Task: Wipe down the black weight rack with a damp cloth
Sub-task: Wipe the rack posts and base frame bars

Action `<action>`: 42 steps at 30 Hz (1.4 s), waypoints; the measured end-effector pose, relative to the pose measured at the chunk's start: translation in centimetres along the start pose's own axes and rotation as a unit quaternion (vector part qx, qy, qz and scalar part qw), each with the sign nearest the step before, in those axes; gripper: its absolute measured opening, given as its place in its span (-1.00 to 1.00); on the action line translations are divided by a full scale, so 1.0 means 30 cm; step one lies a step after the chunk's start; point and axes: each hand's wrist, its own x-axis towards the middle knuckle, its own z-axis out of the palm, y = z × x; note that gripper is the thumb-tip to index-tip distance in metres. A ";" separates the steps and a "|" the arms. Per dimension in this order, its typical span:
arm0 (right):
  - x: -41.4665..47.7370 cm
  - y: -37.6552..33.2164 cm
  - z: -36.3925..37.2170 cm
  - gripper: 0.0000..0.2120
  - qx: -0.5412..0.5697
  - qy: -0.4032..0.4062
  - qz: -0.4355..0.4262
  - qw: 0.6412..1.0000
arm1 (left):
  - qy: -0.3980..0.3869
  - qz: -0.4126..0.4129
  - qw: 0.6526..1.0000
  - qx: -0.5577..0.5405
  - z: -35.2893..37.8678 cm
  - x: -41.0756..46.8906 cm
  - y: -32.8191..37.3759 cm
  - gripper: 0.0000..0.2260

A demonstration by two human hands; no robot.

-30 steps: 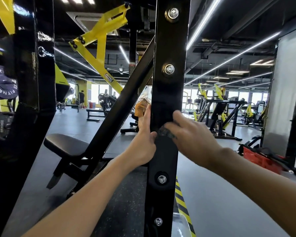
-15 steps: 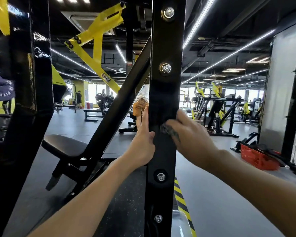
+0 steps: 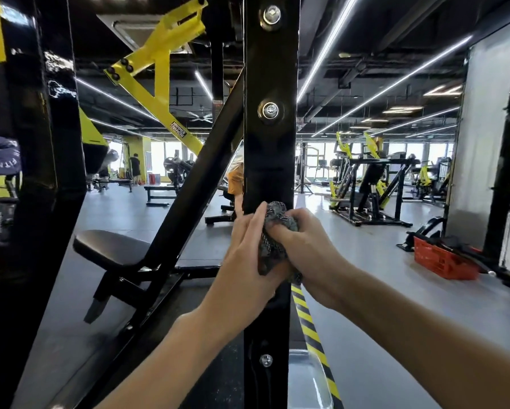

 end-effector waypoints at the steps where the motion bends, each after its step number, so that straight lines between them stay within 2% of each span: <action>1: -0.001 -0.006 0.005 -0.78 0.000 -0.006 0.003 1.000 | 0.009 0.014 1.000 0.020 0.002 0.005 0.007 -0.26; 6: -0.034 -0.059 -0.008 -0.84 0.063 -0.132 -0.019 0.989 | 0.125 0.081 0.978 0.147 -0.041 0.079 0.000 -0.52; 7: -0.033 -0.070 -0.027 -0.82 0.062 -0.108 -0.040 0.991 | 0.131 0.089 0.973 0.169 -0.054 0.098 0.006 -0.54; 10: 0.034 -0.048 -0.105 -0.67 0.025 0.100 -0.054 0.993 | 0.133 0.108 0.956 0.240 -0.077 0.171 0.032 -0.52; 11: 0.058 -0.029 -0.125 -0.63 0.007 0.115 -0.040 0.993 | 0.129 0.118 0.950 0.260 -0.076 0.200 0.046 -0.49; 12: 0.076 -0.008 -0.131 -0.60 -0.006 0.095 -0.020 0.995 | 0.125 0.132 0.944 0.276 -0.071 0.232 0.058 -0.46; 14: 0.101 0.034 -0.126 -0.56 -0.013 0.005 0.008 1.000 | 0.134 0.155 0.932 0.299 -0.060 0.294 0.070 -0.43; 16: 0.123 0.070 -0.110 -0.49 -0.025 -0.060 0.005 0.998 | 0.155 0.175 0.917 0.323 -0.047 0.340 0.075 -0.57; 18: 0.135 0.094 -0.099 -0.42 -0.046 -0.080 -0.007 0.996 | 0.158 0.192 0.907 0.341 -0.036 0.366 0.064 -0.70; 21: 0.144 0.125 -0.114 -0.38 -0.049 -0.093 -0.029 0.994 | 0.110 0.225 0.887 0.388 -0.029 0.363 0.036 -0.68; 25: 0.152 0.148 -0.122 -0.38 -0.037 -0.096 -0.056 0.993 | 0.010 0.314 0.835 0.452 -0.072 0.362 0.030 -0.67; 26: 0.158 0.157 -0.120 -0.38 -0.039 -0.089 -0.064 0.993 | 0.015 0.312 0.837 0.449 -0.084 0.381 0.037 -0.67; 29: 0.165 0.178 -0.111 -0.39 -0.047 -0.077 -0.088 0.992 | 0.089 0.224 0.884 0.400 -0.077 0.398 0.057 -0.70; 30: 0.162 0.179 -0.111 -0.40 -0.042 -0.077 -0.094 0.992 | 0.082 0.223 0.887 0.397 -0.057 0.379 0.051 -0.70; 34: 0.161 0.185 -0.105 -0.60 -0.041 -0.066 -0.105 0.991 | -0.050 0.326 0.836 0.438 -0.040 0.289 0.002 -0.64; 35: 0.158 0.185 -0.105 -0.60 -0.032 -0.066 -0.100 0.992 | -0.047 0.328 0.834 0.441 -0.053 0.304 0.005 -0.64; 38: 0.158 0.193 -0.115 -0.49 -0.012 -0.085 -0.095 0.992 | 0.058 0.238 0.883 0.401 -0.040 0.338 0.025 -0.65; 39: 0.156 0.194 -0.117 -0.50 -0.005 -0.087 -0.092 0.992 | 0.061 0.228 0.887 0.396 -0.019 0.324 0.022 -0.65; 40: 0.158 0.194 -0.117 -0.54 -0.003 -0.084 -0.093 0.992 | 0.034 0.245 0.883 0.399 0.003 0.301 0.009 -0.66; 42: 0.155 0.195 -0.107 -0.62 -0.027 -0.073 -0.096 0.992 | -0.053 0.310 0.850 0.422 0.012 0.249 -0.016 -0.70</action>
